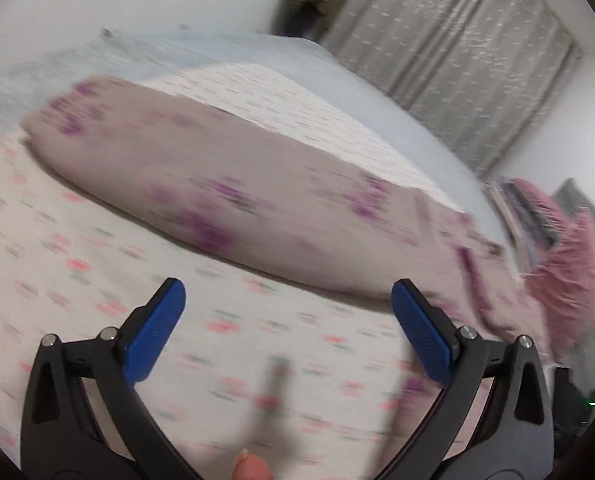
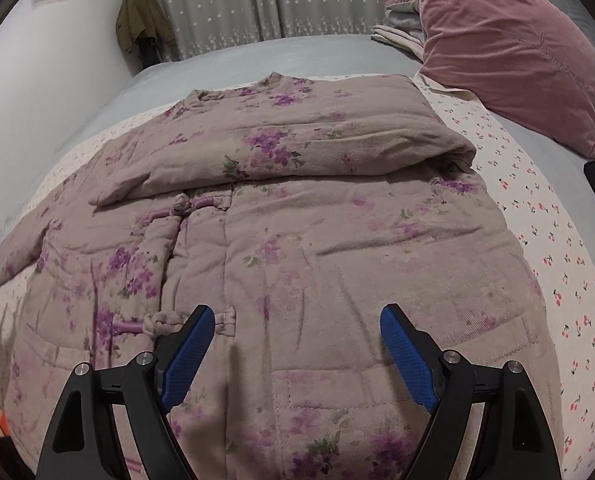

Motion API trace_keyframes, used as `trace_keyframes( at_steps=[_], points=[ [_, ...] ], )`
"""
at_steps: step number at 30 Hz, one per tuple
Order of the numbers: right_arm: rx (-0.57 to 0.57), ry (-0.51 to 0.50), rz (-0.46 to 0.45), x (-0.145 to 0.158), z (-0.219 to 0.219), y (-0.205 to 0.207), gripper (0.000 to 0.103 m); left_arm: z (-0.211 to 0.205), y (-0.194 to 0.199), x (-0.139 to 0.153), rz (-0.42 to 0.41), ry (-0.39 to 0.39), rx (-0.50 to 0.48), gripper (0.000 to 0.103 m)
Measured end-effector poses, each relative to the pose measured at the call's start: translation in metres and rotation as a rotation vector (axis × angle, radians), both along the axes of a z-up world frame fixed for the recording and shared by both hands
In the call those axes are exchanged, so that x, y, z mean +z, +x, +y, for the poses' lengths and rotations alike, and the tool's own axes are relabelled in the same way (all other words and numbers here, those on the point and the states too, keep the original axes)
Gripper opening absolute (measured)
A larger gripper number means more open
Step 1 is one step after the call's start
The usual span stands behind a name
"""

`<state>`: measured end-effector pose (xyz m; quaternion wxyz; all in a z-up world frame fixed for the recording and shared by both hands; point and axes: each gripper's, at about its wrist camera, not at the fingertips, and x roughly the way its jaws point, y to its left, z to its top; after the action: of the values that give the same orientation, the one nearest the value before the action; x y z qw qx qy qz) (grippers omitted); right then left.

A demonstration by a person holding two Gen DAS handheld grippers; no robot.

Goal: Fold large clothes

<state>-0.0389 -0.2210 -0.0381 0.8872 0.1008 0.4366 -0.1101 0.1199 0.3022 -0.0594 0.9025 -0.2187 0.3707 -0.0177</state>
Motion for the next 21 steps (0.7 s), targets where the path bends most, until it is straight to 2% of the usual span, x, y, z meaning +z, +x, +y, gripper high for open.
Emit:
trace_keyframes(
  at_steps=[3,7,8,12,13,17,21],
  points=[
    [0.009,-0.013,0.003,0.000,0.002,0.000,0.086,0.030,0.006,-0.005,0.035,0.075,0.075,0.102],
    [0.008,-0.041,0.016,-0.002,0.005,0.002,0.086,0.065,0.012,-0.016,0.073,0.106,0.156,0.102],
    [0.007,-0.044,0.021,-0.003,0.006,0.003,0.086,0.072,0.013,-0.020,0.080,0.096,0.178,0.102],
    [0.008,-0.039,0.038,-0.009,0.011,0.010,0.086,0.105,0.020,-0.043,0.118,-0.051,0.268,0.102],
    [0.012,-0.043,0.043,-0.010,0.013,0.013,0.086,0.110,0.021,-0.046,0.105,-0.072,0.280,0.102],
    [0.027,-0.078,0.061,-0.016,0.023,0.025,0.086,0.114,0.030,-0.046,0.059,-0.038,0.288,0.102],
    [0.039,-0.102,0.064,-0.018,0.030,0.034,0.086,0.124,0.032,-0.049,0.001,-0.104,0.336,0.101]
  ],
)
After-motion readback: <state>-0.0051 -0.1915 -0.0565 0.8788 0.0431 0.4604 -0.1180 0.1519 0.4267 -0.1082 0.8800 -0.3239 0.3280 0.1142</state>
